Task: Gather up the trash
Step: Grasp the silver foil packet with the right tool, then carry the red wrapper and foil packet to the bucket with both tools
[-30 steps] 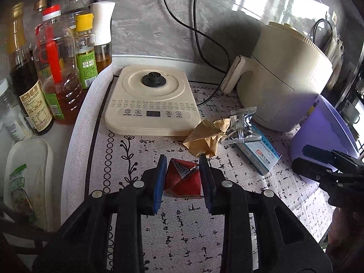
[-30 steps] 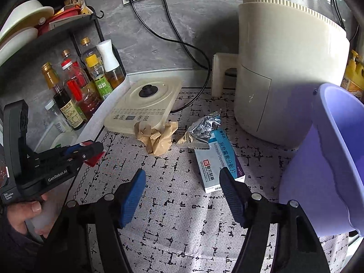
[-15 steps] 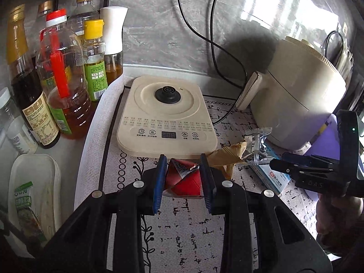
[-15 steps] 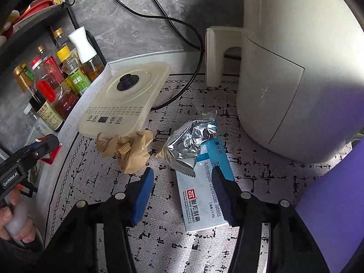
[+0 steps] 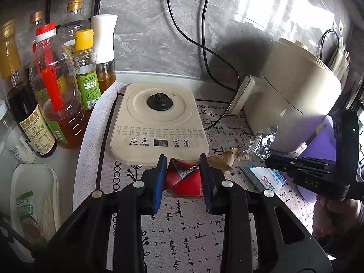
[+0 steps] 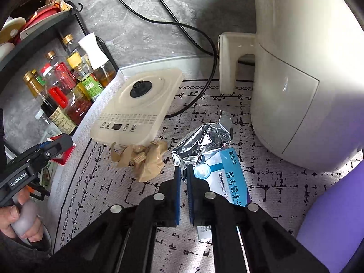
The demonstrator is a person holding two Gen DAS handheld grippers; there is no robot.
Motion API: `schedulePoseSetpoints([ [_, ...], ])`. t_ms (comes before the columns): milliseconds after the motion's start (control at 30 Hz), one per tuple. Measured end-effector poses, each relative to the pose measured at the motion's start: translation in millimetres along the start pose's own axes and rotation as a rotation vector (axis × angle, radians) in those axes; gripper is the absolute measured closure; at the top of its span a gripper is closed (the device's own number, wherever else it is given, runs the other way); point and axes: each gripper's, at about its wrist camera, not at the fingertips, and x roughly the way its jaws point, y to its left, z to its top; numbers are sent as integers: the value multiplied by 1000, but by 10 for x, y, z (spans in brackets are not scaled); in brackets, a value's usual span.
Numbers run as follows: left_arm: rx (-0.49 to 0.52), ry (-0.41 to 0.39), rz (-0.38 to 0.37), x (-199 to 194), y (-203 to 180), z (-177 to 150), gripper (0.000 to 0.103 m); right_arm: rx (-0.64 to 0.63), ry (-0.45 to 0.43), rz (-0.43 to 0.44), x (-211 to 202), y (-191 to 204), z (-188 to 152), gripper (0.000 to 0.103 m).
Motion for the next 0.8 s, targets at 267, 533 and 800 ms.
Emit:
schedulePoseSetpoints([
  [267, 23, -55, -38, -415, -180, 38, 74, -63, -147, 36, -787, 295, -89, 98],
  [533, 78, -104, -102, -608, -551, 206, 74, -39, -280, -3, -1540, 159, -38, 98],
  [800, 148, -113, -176, -615, -1082, 284, 74, 28, -342, -51, -2067, -279, -89, 97],
])
